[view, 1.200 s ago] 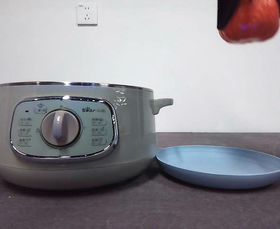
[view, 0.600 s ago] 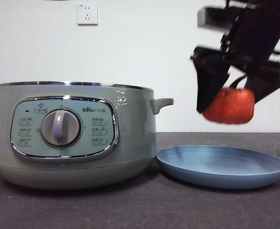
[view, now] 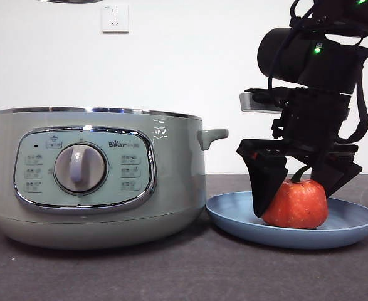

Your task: Take the pumpkin out from the steamer,put the pumpkin in the blue plate,close the lid

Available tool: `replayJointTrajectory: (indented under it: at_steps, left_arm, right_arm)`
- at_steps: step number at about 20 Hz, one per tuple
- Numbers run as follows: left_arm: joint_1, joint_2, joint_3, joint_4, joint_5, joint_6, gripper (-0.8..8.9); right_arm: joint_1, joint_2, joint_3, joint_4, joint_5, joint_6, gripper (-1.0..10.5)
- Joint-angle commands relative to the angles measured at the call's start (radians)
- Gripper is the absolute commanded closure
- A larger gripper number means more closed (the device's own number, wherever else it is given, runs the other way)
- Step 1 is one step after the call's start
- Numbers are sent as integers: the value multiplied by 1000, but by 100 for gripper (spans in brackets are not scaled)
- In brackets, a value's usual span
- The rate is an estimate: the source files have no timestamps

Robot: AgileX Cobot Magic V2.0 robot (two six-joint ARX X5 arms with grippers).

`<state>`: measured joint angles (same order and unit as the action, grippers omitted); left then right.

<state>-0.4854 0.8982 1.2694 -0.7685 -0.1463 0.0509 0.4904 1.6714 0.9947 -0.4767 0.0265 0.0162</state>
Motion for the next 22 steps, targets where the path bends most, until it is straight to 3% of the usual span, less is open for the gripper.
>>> replayJointTrajectory:
  at_steps: [1, 3, 8, 10, 14, 18, 22]
  left_arm:
    - [0, -11, 14, 56, -2, -6, 822]
    - [0, -10, 14, 56, -2, -6, 822]
    - [0, -2, 14, 53, 18, -6, 822]
    - [0, 3, 14, 53, 37, -6, 822]
    - [0, 19, 14, 55, 54, -6, 822]
    - [0, 62, 14, 48, 143, -5, 822]
    - [0, 132, 14, 55, 151, -3, 822]
  right_arm:
    - [0, 12, -6, -11, 0, 12, 526]
    - [0, 12, -6, -25, 2, 12, 431]
    - [0, 8, -3, -42, 7, 12, 420]
    - [0, 1, 12, -94, 10, 12, 282]
    - [0, -69, 17, -105, 40, 11, 286]
    - [1, -193, 16, -109, 33, 12, 287]
    - [0, -348, 16, -110, 33, 20, 288]
